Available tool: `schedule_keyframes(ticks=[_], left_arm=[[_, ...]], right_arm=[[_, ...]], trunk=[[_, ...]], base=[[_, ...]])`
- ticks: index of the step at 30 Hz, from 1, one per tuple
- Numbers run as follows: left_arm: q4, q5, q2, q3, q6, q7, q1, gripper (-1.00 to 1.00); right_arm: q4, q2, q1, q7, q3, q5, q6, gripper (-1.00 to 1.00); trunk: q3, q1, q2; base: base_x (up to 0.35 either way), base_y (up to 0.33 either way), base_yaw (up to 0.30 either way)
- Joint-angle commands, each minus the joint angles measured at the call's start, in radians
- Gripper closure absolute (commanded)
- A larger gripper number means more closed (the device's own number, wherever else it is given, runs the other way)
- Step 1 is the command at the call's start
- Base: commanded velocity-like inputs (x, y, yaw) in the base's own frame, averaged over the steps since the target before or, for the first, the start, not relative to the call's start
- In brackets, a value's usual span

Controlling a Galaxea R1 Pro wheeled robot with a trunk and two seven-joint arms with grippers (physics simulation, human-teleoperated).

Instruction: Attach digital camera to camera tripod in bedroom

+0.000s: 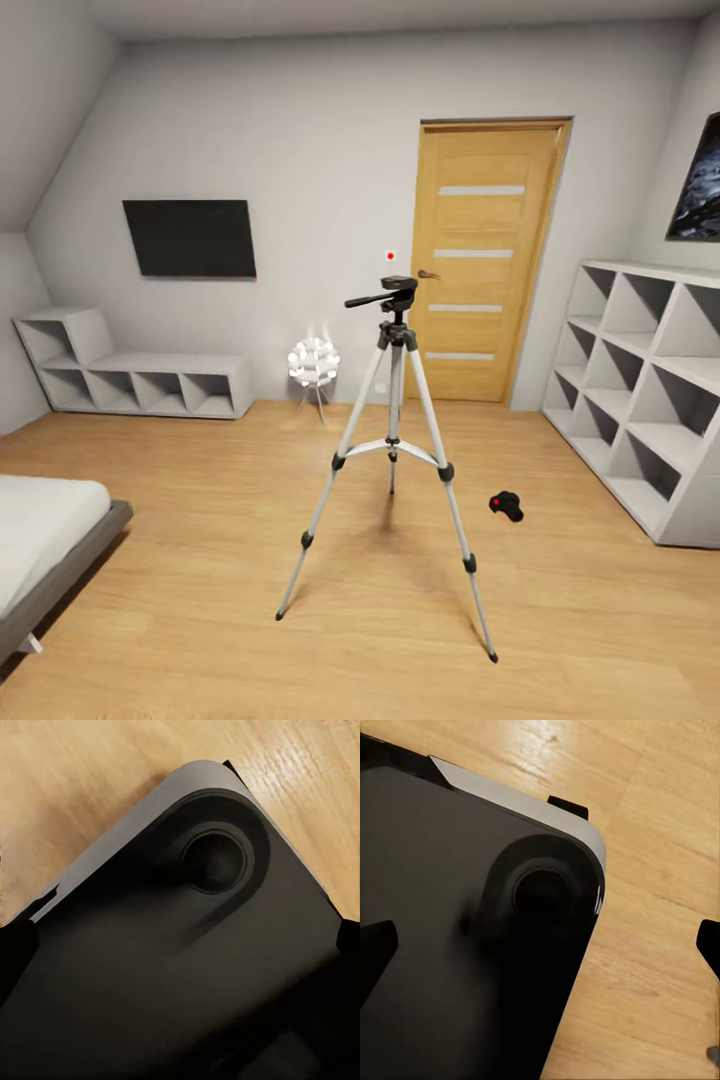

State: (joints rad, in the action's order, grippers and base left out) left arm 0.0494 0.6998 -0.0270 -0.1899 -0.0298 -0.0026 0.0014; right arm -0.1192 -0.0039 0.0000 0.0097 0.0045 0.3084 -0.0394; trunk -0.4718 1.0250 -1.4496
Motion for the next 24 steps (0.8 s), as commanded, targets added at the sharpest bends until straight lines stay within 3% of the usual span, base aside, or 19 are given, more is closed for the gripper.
schedule_keyframes(ticks=[1, 12, 24], left_arm=[[0.001, -0.003, 0.0, -0.008, -0.001, 0.0, 0.0, -1.0], [0.0, -0.003, 0.0, -0.007, 0.0, 0.001, 0.0, -1.0], [0.0, -0.003, -0.001, -0.006, 0.001, 0.001, 0.0, -1.0]], right_arm=[[0.0, 0.0, 0.0, 0.001, 0.0, 0.005, -0.003, -1.0], [0.0, -0.001, 0.0, 0.001, 0.0, 0.005, -0.004, -1.0], [0.0, -0.001, 0.0, 0.001, 0.0, 0.005, -0.004, -1.0]], trunk=[[-0.001, 0.0, 0.0], [-0.005, 0.0, 0.0], [-0.009, 0.0, 0.0]], base=[[0.0, 0.0, 0.3], [0.013, 0.0, 0.3], [0.133, 0.0, 0.3]])
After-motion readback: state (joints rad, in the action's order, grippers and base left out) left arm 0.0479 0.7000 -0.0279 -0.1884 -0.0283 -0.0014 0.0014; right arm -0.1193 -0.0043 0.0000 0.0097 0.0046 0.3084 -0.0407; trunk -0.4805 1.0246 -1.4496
